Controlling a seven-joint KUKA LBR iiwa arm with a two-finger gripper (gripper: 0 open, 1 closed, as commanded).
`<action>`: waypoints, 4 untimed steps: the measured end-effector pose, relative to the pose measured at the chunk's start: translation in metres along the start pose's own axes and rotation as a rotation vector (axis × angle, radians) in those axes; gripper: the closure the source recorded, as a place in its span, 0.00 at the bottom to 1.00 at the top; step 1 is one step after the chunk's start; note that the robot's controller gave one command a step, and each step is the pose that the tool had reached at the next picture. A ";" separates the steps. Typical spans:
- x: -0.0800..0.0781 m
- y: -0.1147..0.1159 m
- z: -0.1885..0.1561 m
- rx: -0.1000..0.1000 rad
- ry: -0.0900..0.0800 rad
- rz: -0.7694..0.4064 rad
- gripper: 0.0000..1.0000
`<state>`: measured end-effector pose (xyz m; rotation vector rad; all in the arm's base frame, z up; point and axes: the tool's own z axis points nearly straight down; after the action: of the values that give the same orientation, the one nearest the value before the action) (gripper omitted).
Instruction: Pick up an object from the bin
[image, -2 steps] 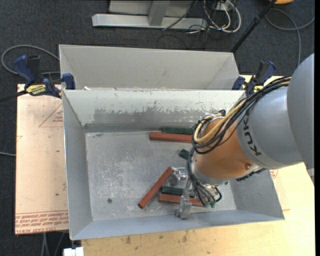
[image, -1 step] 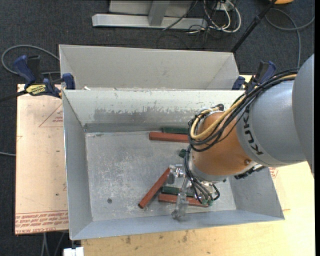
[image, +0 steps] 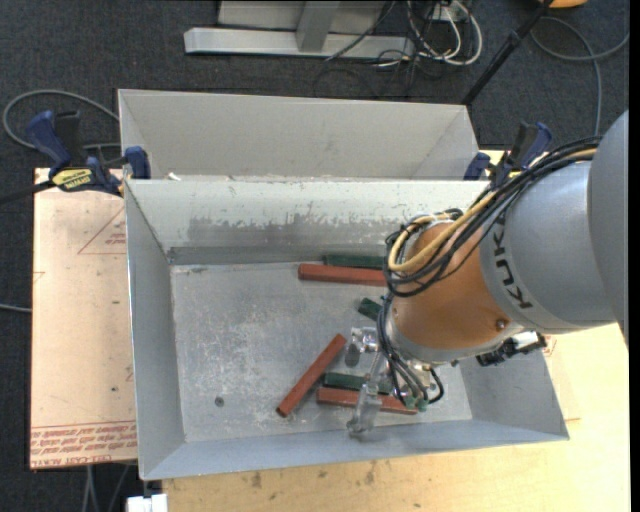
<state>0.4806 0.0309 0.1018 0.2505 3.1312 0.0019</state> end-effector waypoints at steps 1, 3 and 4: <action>-0.002 0.000 0.031 -0.002 -0.012 -0.048 0.00; -0.003 0.001 0.030 -0.001 -0.002 -0.046 1.00; -0.003 0.001 0.018 0.000 -0.001 -0.045 1.00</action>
Offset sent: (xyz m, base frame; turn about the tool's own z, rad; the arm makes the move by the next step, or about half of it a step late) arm -0.0019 -0.0008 -0.0318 -0.0498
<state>0.4839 0.0317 0.0842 0.1794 3.1350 0.0024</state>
